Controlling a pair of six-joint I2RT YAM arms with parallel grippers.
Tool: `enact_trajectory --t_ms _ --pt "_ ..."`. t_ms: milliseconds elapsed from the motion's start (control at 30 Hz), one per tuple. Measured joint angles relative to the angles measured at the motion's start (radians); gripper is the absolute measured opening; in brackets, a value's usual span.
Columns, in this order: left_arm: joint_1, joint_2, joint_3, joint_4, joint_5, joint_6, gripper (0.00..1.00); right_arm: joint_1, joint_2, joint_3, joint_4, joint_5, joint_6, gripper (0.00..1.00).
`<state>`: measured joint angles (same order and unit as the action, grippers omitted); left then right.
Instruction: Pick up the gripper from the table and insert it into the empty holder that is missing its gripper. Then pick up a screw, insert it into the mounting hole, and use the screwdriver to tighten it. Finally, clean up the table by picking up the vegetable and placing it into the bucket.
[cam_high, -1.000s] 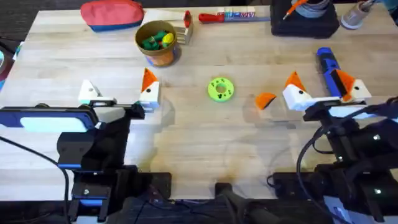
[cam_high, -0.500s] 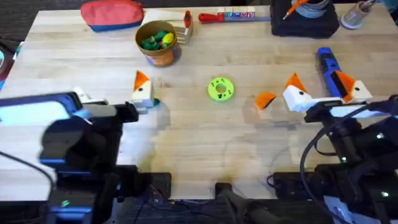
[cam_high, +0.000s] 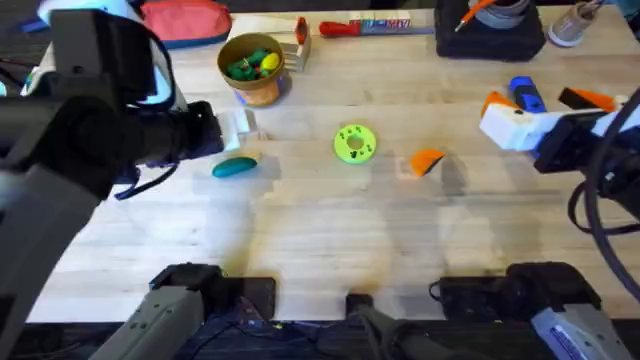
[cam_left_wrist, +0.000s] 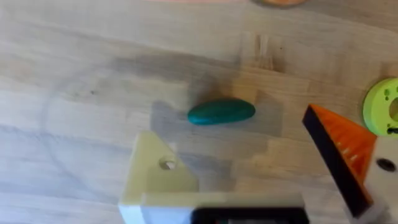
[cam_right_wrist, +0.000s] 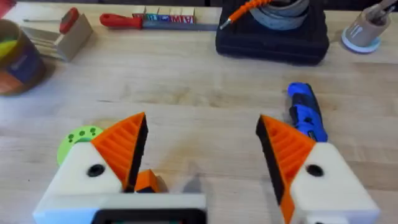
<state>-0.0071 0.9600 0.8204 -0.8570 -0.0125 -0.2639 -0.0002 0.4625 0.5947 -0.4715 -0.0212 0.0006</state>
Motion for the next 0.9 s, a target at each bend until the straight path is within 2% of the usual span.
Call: enact_trajectory --t_ms 67,100,167,200,233,267,300,400,433,467,500,633,733,900 --pt "0.0 0.054 0.0 -0.032 0.022 -0.127 0.99 0.0 0.004 0.009 0.008 -0.001 0.0 0.991" --pt "0.0 0.147 0.0 -0.063 0.065 -0.293 0.582 0.0 0.004 0.011 0.025 -0.003 0.0 0.992" --pt "0.0 0.192 0.0 -0.059 0.103 -0.353 0.273 0.0 0.004 0.011 0.03 -0.003 0.0 0.992" --pt "-0.004 0.211 0.0 -0.042 0.153 -0.376 0.014 0.0 0.004 0.011 0.036 -0.003 0.0 0.992" --pt "-0.012 0.206 0.0 -0.034 0.167 -0.364 0.012 0.0 0.004 0.011 0.037 -0.003 0.0 0.991" --pt "-0.028 0.197 0.0 -0.027 0.18 -0.338 0.028 0.0 0.004 0.011 0.037 -0.003 0.0 0.991" --pt "-0.106 0.156 0.002 -0.004 0.224 -0.232 0.41 0.0 0.004 0.011 0.037 -0.003 0.0 0.992" --pt "-0.219 0.103 0.009 0.044 0.273 -0.096 0.893 0.0 0.004 0.011 0.037 -0.003 0.0 0.992" --pt "-0.258 0.088 0.011 0.061 0.284 -0.056 0.96 0.0 0.004 0.011 0.037 -0.003 0.0 0.991" --pt "-0.298 0.074 0.012 0.078 0.291 -0.013 0.98 0.0 0.004 0.011 0.037 -0.003 0.0 0.991" --pt "-0.422 0.041 0.014 0.14 0.311 0.115 0.988 0.0 0.004 0.011 0.037 -0.003 0.0 0.992" --pt "-0.562 0.036 0.014 0.324 0.319 0.218 0.988 0.0 0.004 0.011 0.037 -0.003 0.0 0.991" --pt "-0.621 0.036 0.016 0.443 0.324 0.255 0.987 0.0 0.004 0.011 0.037 -0.003 0.0 0.991" --pt "-0.634 0.036 0.019 0.424 0.328 0.272 0.987 0.0 0.004 0.011 0.037 -0.003 0.0 0.991"
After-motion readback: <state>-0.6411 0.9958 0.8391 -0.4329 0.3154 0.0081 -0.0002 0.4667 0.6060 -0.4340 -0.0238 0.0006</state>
